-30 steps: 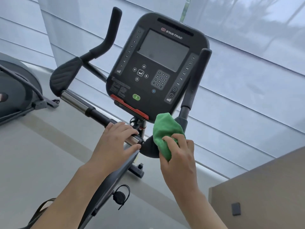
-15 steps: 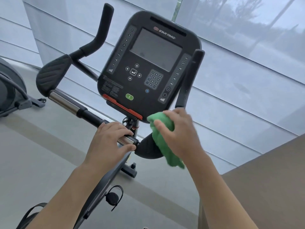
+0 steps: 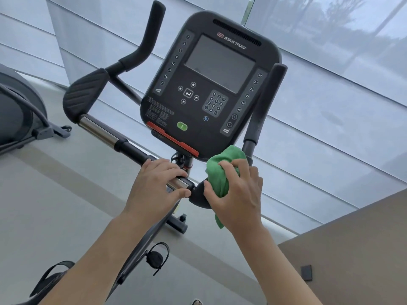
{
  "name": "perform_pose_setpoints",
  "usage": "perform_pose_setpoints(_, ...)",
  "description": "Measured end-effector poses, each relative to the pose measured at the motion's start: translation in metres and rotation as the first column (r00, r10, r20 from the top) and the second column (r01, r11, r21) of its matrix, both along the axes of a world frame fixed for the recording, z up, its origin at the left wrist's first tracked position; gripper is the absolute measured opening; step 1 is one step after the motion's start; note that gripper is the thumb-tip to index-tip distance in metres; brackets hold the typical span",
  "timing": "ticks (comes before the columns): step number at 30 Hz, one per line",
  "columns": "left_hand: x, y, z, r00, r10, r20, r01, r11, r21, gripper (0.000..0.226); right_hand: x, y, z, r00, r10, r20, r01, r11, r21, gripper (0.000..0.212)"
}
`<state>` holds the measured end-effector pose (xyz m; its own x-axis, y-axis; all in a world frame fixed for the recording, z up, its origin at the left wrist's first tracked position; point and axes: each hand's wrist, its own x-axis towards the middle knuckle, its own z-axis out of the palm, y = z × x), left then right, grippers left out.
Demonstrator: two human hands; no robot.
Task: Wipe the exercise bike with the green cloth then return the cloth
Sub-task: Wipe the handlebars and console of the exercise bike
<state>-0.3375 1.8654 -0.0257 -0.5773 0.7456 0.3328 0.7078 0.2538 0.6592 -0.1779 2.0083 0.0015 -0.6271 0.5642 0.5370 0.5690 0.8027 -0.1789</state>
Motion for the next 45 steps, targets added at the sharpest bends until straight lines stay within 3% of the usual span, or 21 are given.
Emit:
perform_pose_setpoints(8,0.001,0.001,-0.001,1.0,-0.005,-0.008,0.006,1.0,0.028,0.041,0.019,-0.034,-0.032,1.0,0.028,0.0,-0.028,0.998,0.064,0.042)
perform_pose_setpoints(13,0.001,0.001,-0.003,0.999,-0.019,-0.031,0.019,0.999,0.026,0.042,-0.003,-0.01,-0.015,0.995,0.077,-0.063,-0.069,0.991,0.118,0.03)
perform_pose_setpoints(19,0.002,-0.002,0.0,1.0,-0.014,-0.029,0.014,1.0,0.009,0.042,-0.043,0.033,0.023,0.993,0.098,-0.06,-0.103,0.989,-0.103,0.021)
perform_pose_setpoints(24,0.003,-0.004,0.001,0.999,-0.018,-0.037,0.019,1.0,0.007,0.042,-0.033,0.022,0.019,0.984,0.154,-0.094,-0.165,0.979,-0.12,0.014)
perform_pose_setpoints(29,0.002,-0.004,-0.001,0.998,-0.026,-0.052,0.026,1.0,0.008,0.043,0.006,-0.017,-0.009,0.953,0.26,-0.155,-0.277,0.956,-0.095,0.027)
perform_pose_setpoints(38,0.001,-0.001,-0.007,0.998,-0.019,-0.055,0.022,0.999,0.041,0.042,0.025,-0.045,-0.036,0.97,0.229,-0.081,-0.232,0.972,-0.03,0.047)
perform_pose_setpoints(45,0.001,-0.003,-0.008,0.999,-0.021,-0.049,0.022,1.0,0.016,0.043,-0.009,0.006,-0.015,0.935,0.318,-0.159,-0.325,0.946,-0.022,0.03)
